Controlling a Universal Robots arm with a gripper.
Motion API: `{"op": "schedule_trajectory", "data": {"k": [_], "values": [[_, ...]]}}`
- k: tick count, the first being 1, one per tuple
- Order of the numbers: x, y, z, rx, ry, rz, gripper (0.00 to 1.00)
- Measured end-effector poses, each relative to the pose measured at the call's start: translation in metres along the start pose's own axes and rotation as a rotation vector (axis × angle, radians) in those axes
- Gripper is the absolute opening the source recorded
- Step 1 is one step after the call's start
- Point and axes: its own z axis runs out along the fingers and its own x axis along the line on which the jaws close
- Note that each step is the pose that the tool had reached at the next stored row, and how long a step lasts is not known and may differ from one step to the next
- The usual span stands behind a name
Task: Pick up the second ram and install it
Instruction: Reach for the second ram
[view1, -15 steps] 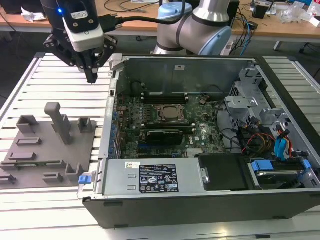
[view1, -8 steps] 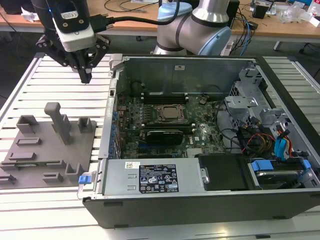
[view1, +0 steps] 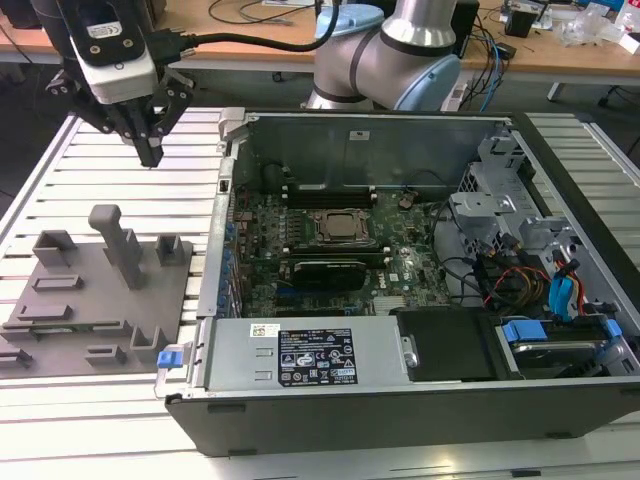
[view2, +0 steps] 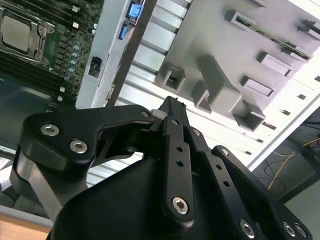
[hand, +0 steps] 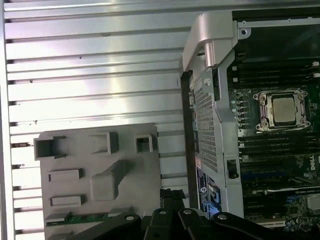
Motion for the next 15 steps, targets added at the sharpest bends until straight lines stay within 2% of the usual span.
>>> {"op": "schedule_trajectory", "data": {"k": [2, 5, 13, 15], "values": [[0.0094, -0.0007, 0.0, 0.0001, 0.0001, 0.0, 0.11], [0.0195, -0.0015, 0.0, -0.0001, 0.0, 0.0, 0.11], [0.0386, -0.0029, 0.0001, 0.0, 0.0, 0.0, 0.11], [0.0462, -0.0035, 0.0002, 0.0, -0.0001, 0.0, 0.11]]}}
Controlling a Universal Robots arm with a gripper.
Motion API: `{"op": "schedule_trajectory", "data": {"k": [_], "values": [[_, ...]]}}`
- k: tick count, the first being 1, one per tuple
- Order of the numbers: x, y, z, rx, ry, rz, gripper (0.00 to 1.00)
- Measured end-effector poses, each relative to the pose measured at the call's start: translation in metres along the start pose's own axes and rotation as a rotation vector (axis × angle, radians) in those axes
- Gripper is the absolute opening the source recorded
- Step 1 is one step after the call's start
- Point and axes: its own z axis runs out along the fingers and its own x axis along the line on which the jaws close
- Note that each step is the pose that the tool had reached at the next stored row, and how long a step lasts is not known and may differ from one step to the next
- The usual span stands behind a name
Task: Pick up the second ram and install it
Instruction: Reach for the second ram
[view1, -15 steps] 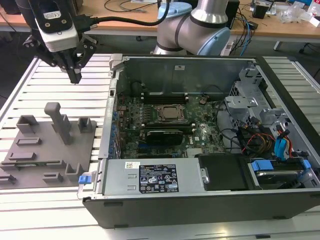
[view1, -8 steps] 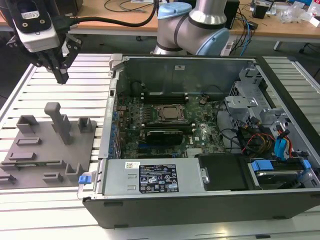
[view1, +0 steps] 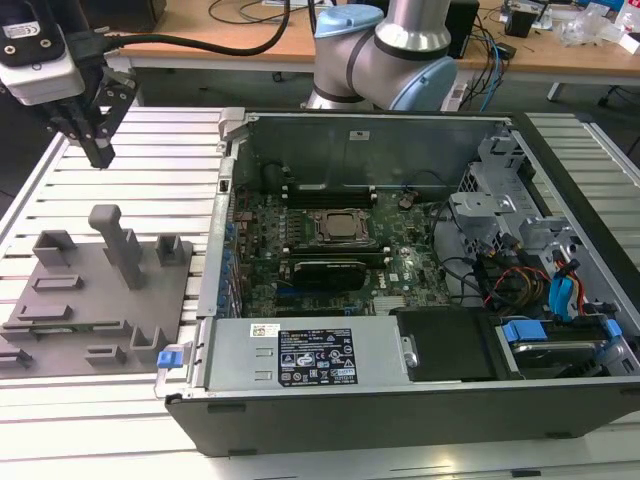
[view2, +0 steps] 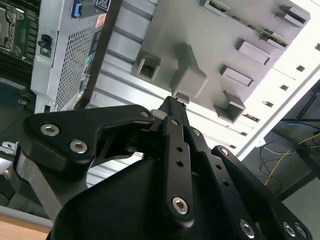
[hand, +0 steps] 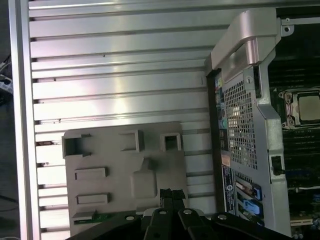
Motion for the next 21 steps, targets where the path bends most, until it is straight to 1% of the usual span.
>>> {"op": "schedule_trajectory", "data": {"k": [8, 11, 18, 21], "values": [[0.0157, -0.0012, 0.0001, 0.0001, 0.0001, 0.0, 0.11], [0.0246, -0.0018, 0.0002, 0.0, 0.0, 0.0, 0.11], [0.0374, -0.0029, 0.0004, 0.0, 0.0001, 0.0, 0.11], [0.045, -0.0034, 0.0004, 0.0001, 0.0001, 0.0, 0.11]]}}
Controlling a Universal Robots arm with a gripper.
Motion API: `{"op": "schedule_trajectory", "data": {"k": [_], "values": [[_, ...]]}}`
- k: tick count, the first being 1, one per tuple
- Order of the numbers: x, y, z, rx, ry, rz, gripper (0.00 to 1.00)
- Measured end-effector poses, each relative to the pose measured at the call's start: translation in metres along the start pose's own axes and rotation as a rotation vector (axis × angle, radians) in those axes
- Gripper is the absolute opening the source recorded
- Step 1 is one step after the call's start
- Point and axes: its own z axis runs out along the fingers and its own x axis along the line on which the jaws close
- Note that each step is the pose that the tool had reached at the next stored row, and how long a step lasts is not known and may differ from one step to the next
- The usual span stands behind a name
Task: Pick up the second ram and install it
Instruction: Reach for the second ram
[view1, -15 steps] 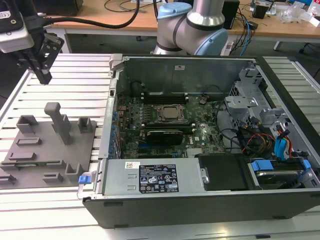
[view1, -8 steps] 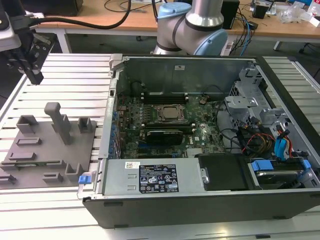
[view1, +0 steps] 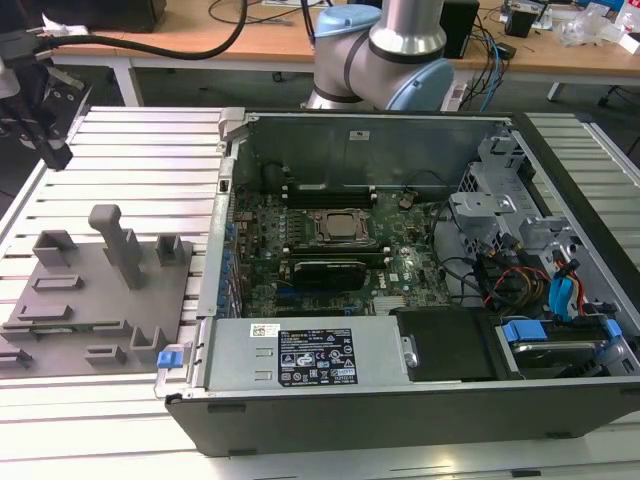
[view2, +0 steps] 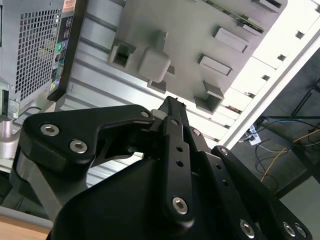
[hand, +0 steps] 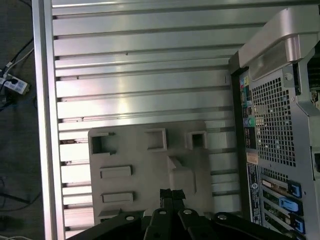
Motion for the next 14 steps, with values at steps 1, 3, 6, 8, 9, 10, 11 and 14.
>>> {"op": "schedule_trajectory", "data": {"k": [1, 3, 6, 8, 9, 10, 11, 14], "values": [[0.0014, -0.0001, 0.0, 0.0, 0.0, 0.0, 0.11], [0.0052, -0.0004, 0.0001, -0.0001, -0.0001, 0.0, 0.11], [0.0095, -0.0007, 0.0002, 0.0, 0.0, 0.0, 0.11], [0.0163, -0.0013, 0.0002, 0.0, 0.0, 0.0, 0.11], [0.0198, -0.0015, 0.0003, 0.0, 0.0, 0.0, 0.11], [0.0224, -0.0018, 0.0003, 0.0, 0.0001, 0.0, 0.11], [0.0268, -0.0021, 0.0003, 0.0, 0.0001, 0.0, 0.11], [0.0369, -0.0028, 0.0004, 0.0, 0.0, 0.0, 0.11]]}}
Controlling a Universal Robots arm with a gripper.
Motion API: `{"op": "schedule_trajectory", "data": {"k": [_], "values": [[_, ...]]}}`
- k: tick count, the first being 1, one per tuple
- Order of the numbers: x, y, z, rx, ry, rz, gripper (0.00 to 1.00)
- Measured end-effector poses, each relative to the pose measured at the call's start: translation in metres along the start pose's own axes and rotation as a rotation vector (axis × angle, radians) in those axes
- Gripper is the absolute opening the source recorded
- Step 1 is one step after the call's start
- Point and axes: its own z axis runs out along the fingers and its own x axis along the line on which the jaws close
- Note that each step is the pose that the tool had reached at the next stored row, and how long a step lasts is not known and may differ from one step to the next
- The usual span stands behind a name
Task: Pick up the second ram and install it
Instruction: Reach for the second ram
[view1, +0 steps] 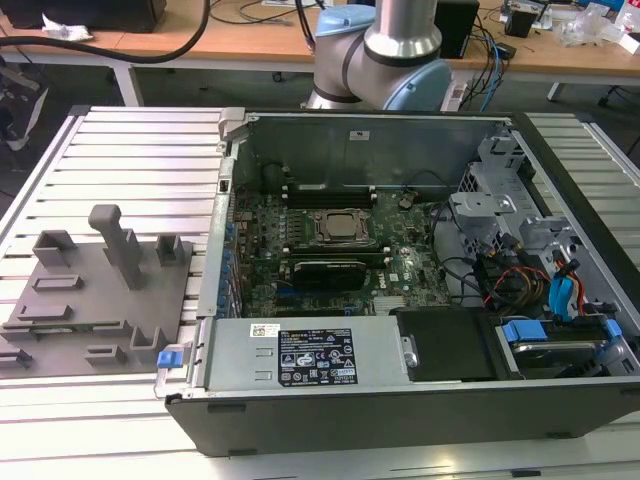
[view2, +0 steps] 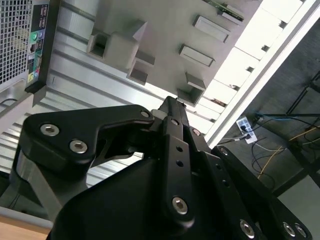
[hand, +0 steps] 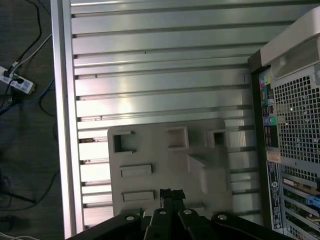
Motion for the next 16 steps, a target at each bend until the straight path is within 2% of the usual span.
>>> {"op": "schedule_trajectory", "data": {"k": [5, 16], "values": [[0.0111, -0.0008, 0.0001, 0.0, 0.0001, 0.0, 0.11], [0.0109, -0.0093, 0.0, -0.0001, 0.0, 0.0, 0.11]]}}
